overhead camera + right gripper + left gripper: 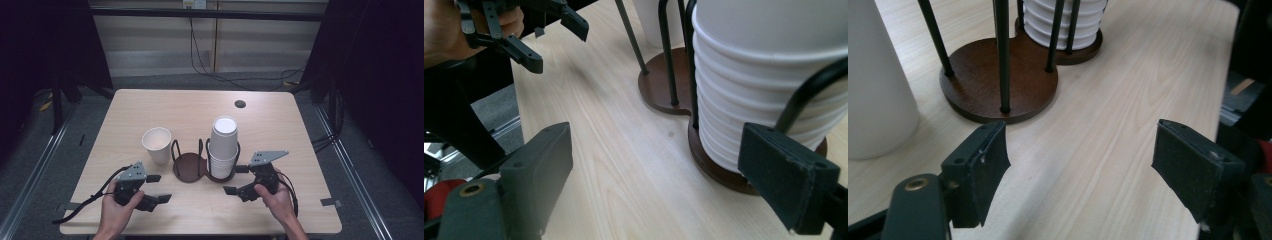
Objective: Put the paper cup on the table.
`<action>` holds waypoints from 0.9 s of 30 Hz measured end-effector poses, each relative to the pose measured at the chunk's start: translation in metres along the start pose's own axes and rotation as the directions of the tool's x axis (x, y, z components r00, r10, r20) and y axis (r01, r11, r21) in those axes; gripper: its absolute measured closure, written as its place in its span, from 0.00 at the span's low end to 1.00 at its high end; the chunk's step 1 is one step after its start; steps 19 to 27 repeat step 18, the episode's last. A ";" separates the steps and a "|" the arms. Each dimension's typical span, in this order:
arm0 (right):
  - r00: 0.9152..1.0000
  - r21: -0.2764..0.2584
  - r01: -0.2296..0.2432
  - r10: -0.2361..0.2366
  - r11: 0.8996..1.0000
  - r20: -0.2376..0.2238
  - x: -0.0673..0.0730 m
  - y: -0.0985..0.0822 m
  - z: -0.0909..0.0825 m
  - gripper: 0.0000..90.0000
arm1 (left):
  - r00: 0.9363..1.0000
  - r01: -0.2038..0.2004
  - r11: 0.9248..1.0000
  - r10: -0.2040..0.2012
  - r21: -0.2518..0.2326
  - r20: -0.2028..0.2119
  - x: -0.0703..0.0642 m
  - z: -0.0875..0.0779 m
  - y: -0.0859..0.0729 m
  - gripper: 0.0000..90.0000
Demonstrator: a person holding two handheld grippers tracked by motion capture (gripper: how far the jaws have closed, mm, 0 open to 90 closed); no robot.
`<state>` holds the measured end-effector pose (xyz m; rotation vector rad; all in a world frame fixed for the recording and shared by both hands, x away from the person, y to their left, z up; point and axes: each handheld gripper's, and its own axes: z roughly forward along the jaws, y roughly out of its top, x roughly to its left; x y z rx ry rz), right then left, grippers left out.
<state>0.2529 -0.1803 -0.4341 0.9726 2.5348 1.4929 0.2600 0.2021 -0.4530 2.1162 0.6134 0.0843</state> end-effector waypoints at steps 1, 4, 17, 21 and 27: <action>1.000 0.003 -0.002 0.002 1.000 0.003 0.000 -0.002 0.000 0.16 | 1.000 0.000 1.000 0.000 0.000 0.000 0.000 0.000 0.000 0.24; 1.000 0.007 -0.006 0.006 1.000 0.013 0.002 -0.006 0.001 0.16 | 1.000 0.006 0.998 -0.006 -0.056 -0.008 -0.008 -0.003 -0.002 0.24; 0.998 -0.041 -0.015 0.017 0.999 0.067 0.010 -0.013 0.004 0.16 | 0.999 0.035 0.990 -0.036 -0.134 -0.009 -0.022 0.017 -0.014 0.21; 0.997 -0.037 -0.015 0.018 0.999 0.073 0.010 -0.015 0.005 0.16 | 1.000 0.015 0.992 -0.018 -0.122 -0.021 -0.023 0.021 -0.014 0.21; 0.997 -0.037 -0.015 0.018 0.999 0.073 0.010 -0.015 0.005 0.16 | 1.000 0.015 0.992 -0.018 -0.122 -0.021 -0.023 0.021 -0.014 0.21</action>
